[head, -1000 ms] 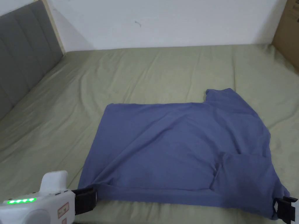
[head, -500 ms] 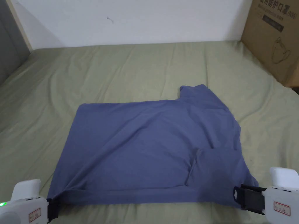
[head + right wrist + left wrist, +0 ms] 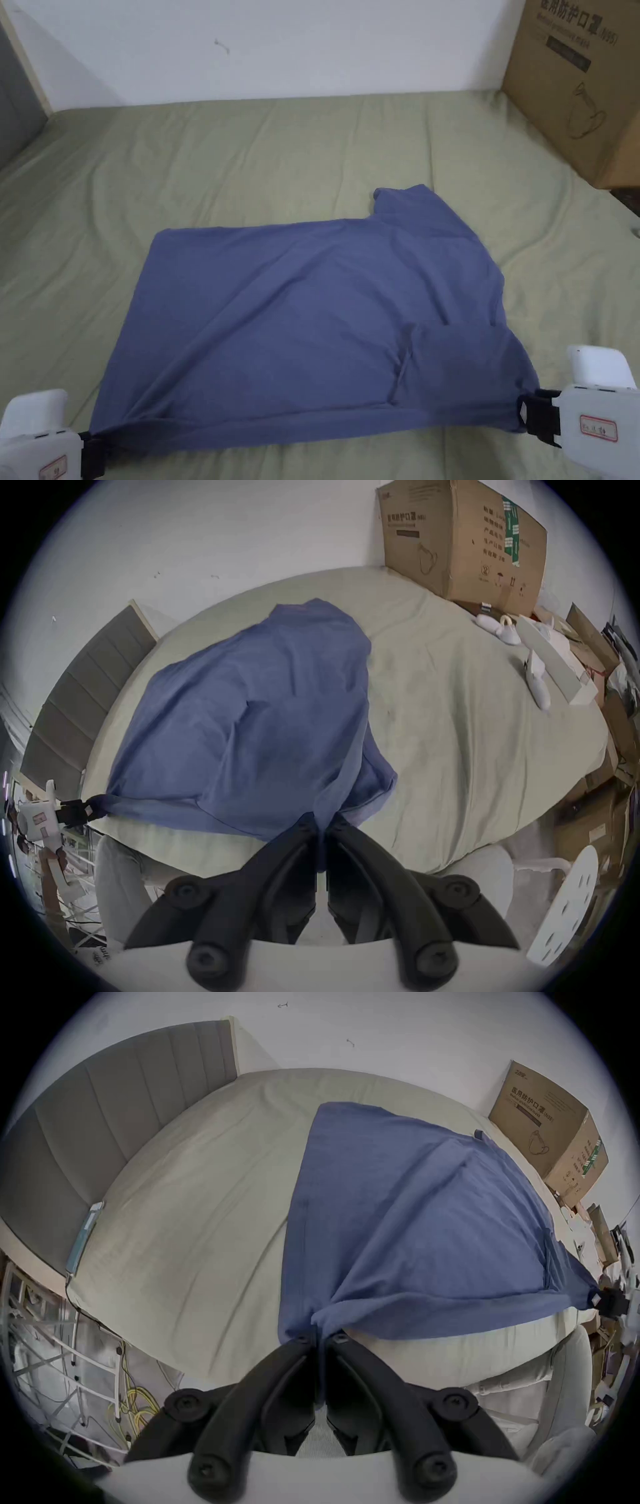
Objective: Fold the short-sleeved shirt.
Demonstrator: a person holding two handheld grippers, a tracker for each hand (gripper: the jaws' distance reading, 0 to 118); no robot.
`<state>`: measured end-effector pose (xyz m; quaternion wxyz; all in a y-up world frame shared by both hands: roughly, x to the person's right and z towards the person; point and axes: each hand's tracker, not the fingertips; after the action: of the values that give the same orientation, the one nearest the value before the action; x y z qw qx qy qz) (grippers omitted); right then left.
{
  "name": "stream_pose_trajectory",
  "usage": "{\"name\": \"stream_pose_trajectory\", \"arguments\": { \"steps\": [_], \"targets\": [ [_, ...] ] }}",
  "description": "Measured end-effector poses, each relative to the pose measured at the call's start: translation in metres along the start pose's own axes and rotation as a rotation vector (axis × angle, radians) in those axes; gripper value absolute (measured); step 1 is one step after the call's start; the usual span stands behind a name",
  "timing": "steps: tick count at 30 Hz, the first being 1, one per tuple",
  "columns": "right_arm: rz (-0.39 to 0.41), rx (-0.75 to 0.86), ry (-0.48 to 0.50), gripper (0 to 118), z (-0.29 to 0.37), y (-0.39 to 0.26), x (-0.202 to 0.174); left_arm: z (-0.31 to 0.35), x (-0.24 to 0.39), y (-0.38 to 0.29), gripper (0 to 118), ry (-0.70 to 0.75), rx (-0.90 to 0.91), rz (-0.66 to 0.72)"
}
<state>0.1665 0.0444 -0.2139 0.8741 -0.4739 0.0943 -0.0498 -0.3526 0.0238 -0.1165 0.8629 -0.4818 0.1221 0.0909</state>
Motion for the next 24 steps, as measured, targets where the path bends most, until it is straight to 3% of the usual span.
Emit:
{"name": "stream_pose_trajectory", "arguments": {
  "steps": [8,11,13,14,15,16,17,18,19,20,23,24],
  "targets": [
    [-0.094,0.061,0.054,4,-0.022,0.084,0.016,0.003,-0.004,0.082,3,0.041,0.089,-0.067],
    [-0.092,0.010,0.053,4,-0.060,0.117,0.017,-0.010,-0.005,0.090,3,0.046,0.073,-0.094],
    [-0.030,-0.046,0.001,4,-0.086,0.127,0.015,-0.015,-0.007,0.098,3,0.065,0.059,-0.122],
    [-0.036,-0.066,-0.003,4,-0.098,0.129,0.013,-0.015,-0.007,0.098,3,0.067,0.042,-0.123],
    [-0.037,-0.077,-0.004,4,-0.106,0.130,0.012,-0.060,-0.003,0.132,6,0.057,0.033,-0.120],
    [-0.045,-0.096,-0.012,5,-0.111,0.130,0.012,-0.092,-0.001,0.153,17,0.058,0.011,-0.118],
    [-0.039,-0.097,-0.023,14,-0.113,0.130,0.009,-0.098,-0.002,0.153,37,0.065,0.010,-0.103],
    [-0.031,-0.086,-0.053,43,-0.111,0.129,0.008,-0.103,-0.005,0.152,73,0.060,0.005,-0.091],
    [-0.030,-0.076,-0.060,65,-0.107,0.129,0.007,-0.077,0.004,0.142,95,0.046,-0.005,-0.074],
    [-0.032,-0.063,-0.050,74,-0.101,0.128,0.009,-0.069,0.004,0.137,104,0.032,-0.003,-0.056],
    [-0.028,-0.012,0.003,73,-0.075,0.126,0.007,-0.048,0.002,0.126,99,0.003,0.018,-0.017],
    [-0.010,-0.003,0.023,67,-0.067,0.123,0.006,-0.035,0.004,0.119,83,-0.013,0.026,-0.001]
  ]
}}
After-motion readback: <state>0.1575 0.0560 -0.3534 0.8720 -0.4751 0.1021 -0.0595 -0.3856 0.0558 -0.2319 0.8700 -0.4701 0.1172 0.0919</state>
